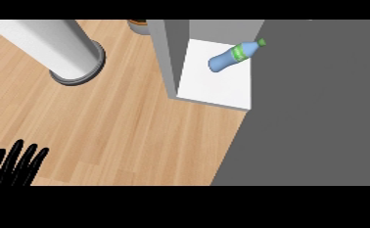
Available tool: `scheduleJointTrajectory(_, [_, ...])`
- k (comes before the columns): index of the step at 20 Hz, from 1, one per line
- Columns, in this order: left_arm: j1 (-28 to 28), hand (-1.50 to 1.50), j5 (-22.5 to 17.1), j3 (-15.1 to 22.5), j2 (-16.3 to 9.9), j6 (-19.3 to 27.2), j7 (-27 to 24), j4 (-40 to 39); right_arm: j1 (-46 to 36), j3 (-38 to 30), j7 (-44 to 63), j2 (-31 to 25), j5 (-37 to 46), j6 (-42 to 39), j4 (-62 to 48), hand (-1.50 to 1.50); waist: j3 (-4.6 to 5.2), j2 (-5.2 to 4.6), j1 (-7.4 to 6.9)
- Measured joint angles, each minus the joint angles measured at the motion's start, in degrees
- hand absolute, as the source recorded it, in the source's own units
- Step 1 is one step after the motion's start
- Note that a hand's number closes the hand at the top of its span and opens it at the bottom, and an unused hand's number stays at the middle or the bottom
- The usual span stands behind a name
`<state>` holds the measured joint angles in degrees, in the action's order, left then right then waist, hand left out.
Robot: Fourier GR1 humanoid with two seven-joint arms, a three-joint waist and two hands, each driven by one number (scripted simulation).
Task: Pick up the bottled water, place it into the cabinet and close the cabinet
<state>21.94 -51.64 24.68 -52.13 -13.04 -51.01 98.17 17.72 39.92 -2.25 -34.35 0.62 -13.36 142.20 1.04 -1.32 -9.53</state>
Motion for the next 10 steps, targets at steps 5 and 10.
scheduleJointTrajectory(5, [0.0,-1.50,-0.3,-1.1,-1.3,-1.0,0.3,0.1,-2.8,0.3,3.1,1.2,-1.4,-1.4,-0.4,1.50,0.07,-0.43,-0.73])
scheduleJointTrajectory(10, [-0.2,-1.50,-0.9,-2.1,-2.2,-1.8,0.7,-0.2,-3.7,0.2,5.1,3.2,-3.5,-2.1,-1.2,1.50,0.14,-0.89,-0.96])
